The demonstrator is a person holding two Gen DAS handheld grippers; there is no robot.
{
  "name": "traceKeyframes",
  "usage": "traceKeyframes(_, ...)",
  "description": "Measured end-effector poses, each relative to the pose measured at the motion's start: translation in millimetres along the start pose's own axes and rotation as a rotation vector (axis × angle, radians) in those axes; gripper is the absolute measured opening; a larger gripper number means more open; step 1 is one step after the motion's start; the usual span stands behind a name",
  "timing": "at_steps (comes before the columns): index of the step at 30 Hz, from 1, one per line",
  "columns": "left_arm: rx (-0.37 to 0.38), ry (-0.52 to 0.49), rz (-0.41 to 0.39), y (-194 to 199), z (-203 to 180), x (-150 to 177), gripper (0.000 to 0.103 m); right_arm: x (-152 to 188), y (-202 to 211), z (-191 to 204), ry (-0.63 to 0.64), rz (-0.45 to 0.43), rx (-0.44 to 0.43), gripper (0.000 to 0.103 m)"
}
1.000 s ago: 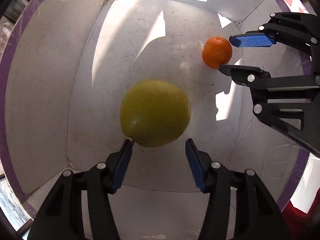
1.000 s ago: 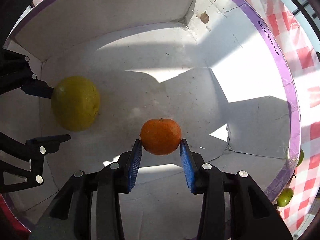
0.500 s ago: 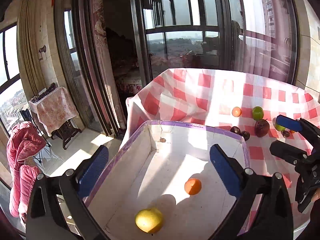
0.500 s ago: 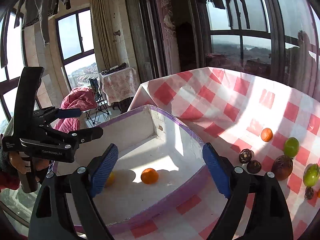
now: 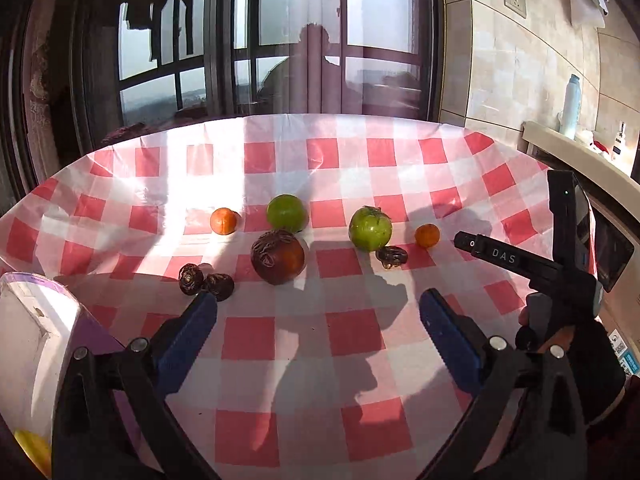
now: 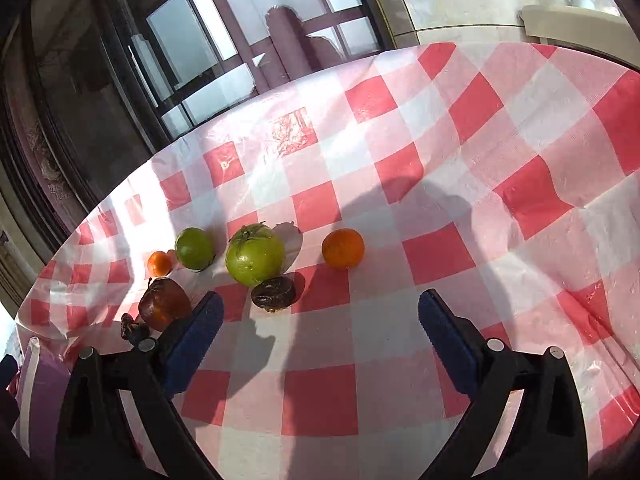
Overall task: Organize fruits
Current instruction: 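Grasp the dark round fruit with the left tool while the right tool grasps an orange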
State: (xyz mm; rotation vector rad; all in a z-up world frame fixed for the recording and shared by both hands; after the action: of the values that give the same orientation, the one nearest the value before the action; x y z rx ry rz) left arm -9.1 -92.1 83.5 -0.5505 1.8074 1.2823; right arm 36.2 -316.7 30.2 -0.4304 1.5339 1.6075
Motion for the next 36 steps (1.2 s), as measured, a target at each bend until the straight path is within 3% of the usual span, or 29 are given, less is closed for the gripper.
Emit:
traceKeyframes(3,0.013,0.052,0.031,-42,-4,17,0.101,3,-35,-9,0.011,0.043,0.061,0.080)
traceKeyframes(8,0.027,0.059,0.106,-86,-12,25,0.101,-17,-71,24,0.113,0.053,0.091,0.075)
traceKeyframes(13,0.027,0.041,0.151,-115,-12,21,0.101,-20,-104,56,0.244,0.131,0.126,0.056)
traceKeyframes(16,0.059,0.045,0.167,-130,-14,16,0.101,-20,-104,55,0.279,0.128,0.162,0.043)
traceKeyframes(19,0.077,0.055,0.175,-146,-17,9,0.100,-23,-99,38,0.199,0.128,0.098,0.038)
traceKeyframes(21,0.096,0.062,0.201,-162,-20,4,0.087,-28,-96,15,0.083,0.119,0.068,0.038)
traceKeyframes(25,0.116,0.078,0.231,-185,-26,-4,0.083,-33,-92,-17,-0.105,0.089,0.000,0.037)
traceKeyframes(28,0.135,0.066,0.266,-200,-32,-7,0.068,-31,-92,-24,-0.133,0.093,-0.026,0.037)
traceKeyframes(30,0.108,0.039,0.280,-207,-35,-10,0.054,-32,-93,-25,-0.141,0.098,-0.043,0.037)
traceKeyframes(36,0.043,-0.044,0.302,-213,-47,-11,0.041,-36,-94,-20,-0.153,0.107,-0.064,0.037)
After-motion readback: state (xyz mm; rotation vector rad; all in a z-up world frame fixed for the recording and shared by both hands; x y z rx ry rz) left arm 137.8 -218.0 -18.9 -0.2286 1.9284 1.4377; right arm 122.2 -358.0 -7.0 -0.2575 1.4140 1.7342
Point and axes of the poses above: each gripper's, at about its wrist camera, not at the fingertips, and y roughly against the way its jaws point, z to its left, x to its underside, the point moved 3 cm from there along -y, roughly the way its jaws point, and after that the axes turned 11 degrees about x, right-handed, at the moved point
